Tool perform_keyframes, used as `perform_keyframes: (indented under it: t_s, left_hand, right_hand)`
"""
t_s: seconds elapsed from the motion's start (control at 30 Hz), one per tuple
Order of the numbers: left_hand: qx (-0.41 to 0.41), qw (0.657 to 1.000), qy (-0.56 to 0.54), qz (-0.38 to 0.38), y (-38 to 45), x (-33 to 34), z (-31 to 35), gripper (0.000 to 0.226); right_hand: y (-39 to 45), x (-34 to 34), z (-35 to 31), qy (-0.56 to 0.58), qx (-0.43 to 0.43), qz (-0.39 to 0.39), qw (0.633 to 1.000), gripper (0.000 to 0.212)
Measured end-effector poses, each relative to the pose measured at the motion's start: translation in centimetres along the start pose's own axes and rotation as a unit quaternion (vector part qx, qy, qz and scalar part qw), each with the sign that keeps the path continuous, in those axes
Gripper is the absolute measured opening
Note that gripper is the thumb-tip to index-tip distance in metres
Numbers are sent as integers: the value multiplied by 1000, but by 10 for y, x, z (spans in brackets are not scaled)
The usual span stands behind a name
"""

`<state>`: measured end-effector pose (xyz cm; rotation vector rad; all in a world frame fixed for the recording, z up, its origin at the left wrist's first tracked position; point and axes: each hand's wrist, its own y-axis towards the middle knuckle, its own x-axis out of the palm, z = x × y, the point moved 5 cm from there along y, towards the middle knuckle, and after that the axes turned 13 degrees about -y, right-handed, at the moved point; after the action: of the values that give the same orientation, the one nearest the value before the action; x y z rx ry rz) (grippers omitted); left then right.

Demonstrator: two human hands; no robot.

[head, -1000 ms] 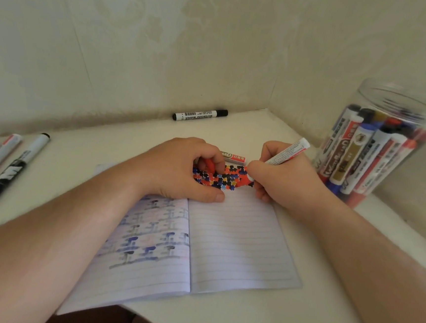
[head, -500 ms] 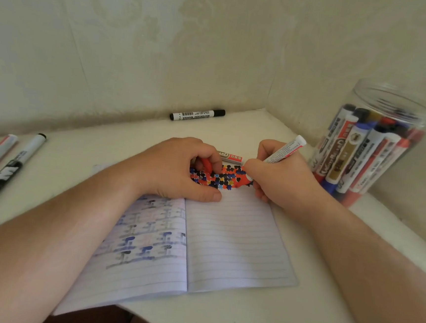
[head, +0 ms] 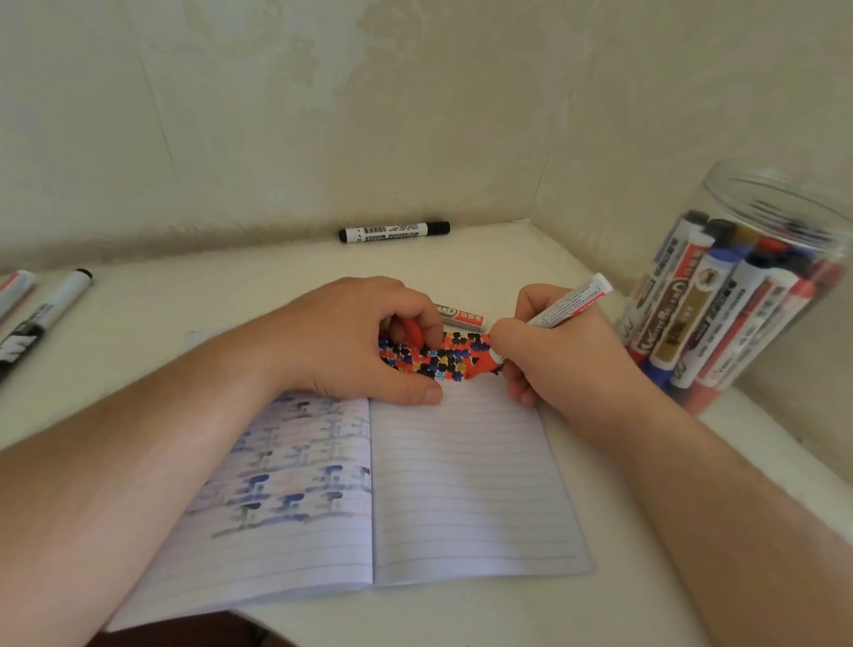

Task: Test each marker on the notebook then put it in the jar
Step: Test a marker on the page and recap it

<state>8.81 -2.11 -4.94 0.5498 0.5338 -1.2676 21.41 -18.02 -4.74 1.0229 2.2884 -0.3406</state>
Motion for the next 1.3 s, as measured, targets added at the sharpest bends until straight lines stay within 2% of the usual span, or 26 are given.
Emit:
perform_keyframes:
  t_s: [0.13,0.23,0.33,0.37,0.47,0.57,0.63,0.87,0.97,1.1,1.13,1.23,1.3]
  left_hand:
    - [-4,1000,2,-1,0,0,0,42]
    - [-2,1000,4,-2,0,1,-1,41]
    - [-2,1000,-25,16,2,0,-5,26]
    - [-4,998,-51,31,3,-2,-7,18]
    - [-5,992,-107,64,4,-6,-8,33]
    - [-17,985,-157,67,4,-8,-10,28]
    - [-25,981,-180,66,4,-9,-13,23]
    - [-13,982,-181,62,4,-11,-15,31]
    - [-11,981,-186,54,3,-10,-13,26]
    - [-8,980,-194,52,4,-10,-11,20]
    - [-6,979,-197,54,4,-11,-11,20]
    - [9,976,-204,70,4,-13,-12,15]
    - [17,975,-199,93,4,-15,-11,8]
  right_hand:
    - [1,-1,2,7,3,15,1000,23]
    - [0,0,0,-5,0,8,1000,27]
    - [0,-1,-2,15,-3,11,1000,32]
    - [1,-3,-1,44,-3,19,999,32]
    - [3,-11,-2,180,-18,25,983,36]
    - [3,-12,-7,279,-45,-9,959,37]
    - [2,-8,-9,279,-54,-23,959,36]
    - [0,-2,-10,242,-64,-26,968,27]
    - [1,-2,-9,239,-65,-26,969,25]
    - [-2,2,-11,231,-77,-55,968,11]
    - [-3,4,-13,256,-71,-79,961,13]
    - [-2,5,-14,349,-15,-145,926,38]
    - [1,0,-10,332,-2,-139,933,36]
